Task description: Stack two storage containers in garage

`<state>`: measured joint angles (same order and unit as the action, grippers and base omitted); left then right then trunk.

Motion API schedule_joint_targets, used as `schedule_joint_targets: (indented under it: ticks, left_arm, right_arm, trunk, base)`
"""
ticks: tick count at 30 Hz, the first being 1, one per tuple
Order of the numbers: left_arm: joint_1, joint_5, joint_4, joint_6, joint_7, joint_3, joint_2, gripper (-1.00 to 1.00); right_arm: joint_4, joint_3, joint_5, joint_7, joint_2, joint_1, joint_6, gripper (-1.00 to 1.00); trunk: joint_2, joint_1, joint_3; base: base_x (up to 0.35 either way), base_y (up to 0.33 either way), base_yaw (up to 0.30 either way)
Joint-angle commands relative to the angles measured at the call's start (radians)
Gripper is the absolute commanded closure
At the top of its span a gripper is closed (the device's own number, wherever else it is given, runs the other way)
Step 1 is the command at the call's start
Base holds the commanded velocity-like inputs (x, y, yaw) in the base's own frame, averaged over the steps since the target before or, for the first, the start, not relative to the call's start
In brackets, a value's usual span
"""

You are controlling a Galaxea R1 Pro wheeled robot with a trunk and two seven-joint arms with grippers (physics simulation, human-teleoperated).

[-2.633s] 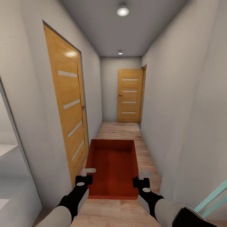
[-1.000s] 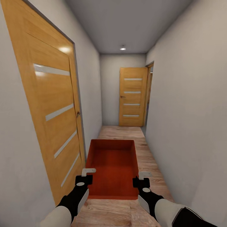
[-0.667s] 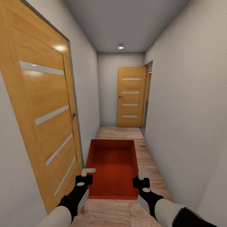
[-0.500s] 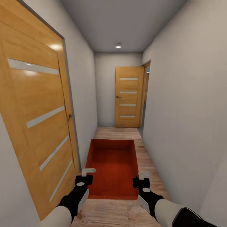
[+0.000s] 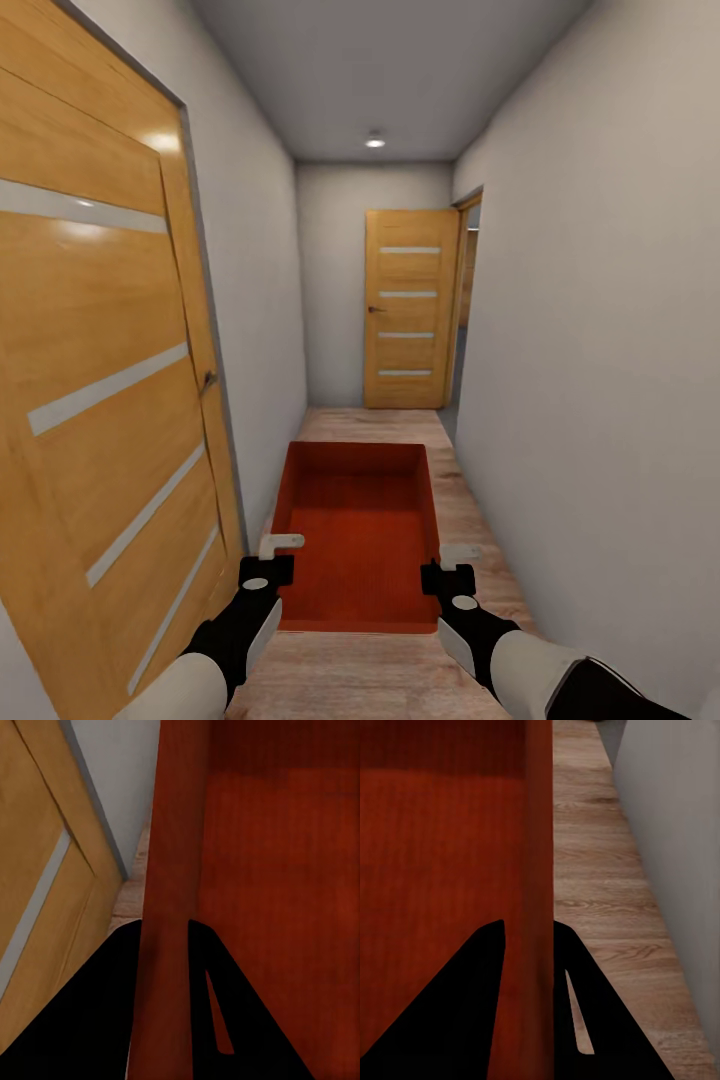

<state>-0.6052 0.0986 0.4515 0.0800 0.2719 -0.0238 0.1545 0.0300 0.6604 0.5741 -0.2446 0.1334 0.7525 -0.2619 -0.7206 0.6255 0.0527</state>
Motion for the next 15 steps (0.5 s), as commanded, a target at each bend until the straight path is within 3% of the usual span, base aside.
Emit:
schedule_joint_targets:
  ticks: [1,15]
  left_arm:
    - [-0.001,0.01,0.001,0.009,0.006,-0.074,0.0,1.0]
    - [-0.001,0.01,0.001,0.009,0.006,-0.074,0.0,1.0]
  right_arm:
    - [0.005,-0.018,-0.019,0.002,0.0,0.001,0.001,1.0]
    - [0.005,-0.018,-0.019,0.001,0.0,0.001,0.003,1.0]
  trunk:
    - [-0.001,0.001,0.002]
    - [-0.001,0.001,0.002]
  base:
    - [0.321,0.0,0.0]
    - [0.321,0.0,0.0]
